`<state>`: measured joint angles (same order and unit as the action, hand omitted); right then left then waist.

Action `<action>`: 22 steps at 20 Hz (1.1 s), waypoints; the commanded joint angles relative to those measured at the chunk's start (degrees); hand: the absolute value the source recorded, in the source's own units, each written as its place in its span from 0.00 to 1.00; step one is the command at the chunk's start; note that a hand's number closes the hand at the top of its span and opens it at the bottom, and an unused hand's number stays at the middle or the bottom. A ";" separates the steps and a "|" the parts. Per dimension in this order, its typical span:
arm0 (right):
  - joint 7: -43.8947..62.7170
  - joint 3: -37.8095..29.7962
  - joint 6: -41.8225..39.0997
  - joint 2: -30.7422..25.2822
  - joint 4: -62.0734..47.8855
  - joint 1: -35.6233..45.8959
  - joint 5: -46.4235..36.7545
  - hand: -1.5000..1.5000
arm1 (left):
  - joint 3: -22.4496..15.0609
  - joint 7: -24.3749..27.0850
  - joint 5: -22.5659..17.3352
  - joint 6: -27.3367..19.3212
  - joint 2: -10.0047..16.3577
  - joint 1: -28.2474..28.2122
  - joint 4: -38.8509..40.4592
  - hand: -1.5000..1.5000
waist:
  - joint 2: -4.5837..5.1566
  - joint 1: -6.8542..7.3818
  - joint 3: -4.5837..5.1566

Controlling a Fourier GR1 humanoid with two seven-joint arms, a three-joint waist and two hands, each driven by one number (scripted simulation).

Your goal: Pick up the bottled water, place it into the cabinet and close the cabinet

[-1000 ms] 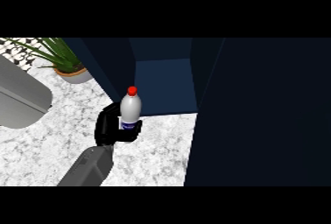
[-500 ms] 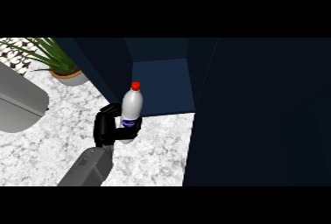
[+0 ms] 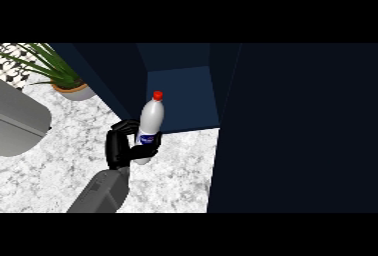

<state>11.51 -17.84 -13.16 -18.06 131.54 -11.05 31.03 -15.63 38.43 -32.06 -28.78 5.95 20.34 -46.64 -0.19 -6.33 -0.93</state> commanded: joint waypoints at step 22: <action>-0.38 -4.27 -3.70 -3.72 -4.89 3.79 7.38 0.00 | 0.39 -4.55 -2.90 -5.41 -2.42 13.52 1.41 1.00 | 2.57 -6.39 1.08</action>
<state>11.28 -22.12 -16.59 -21.58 126.67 -7.90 37.99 -14.70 41.43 -34.98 -33.87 6.35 18.21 -49.61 0.76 -9.21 -0.92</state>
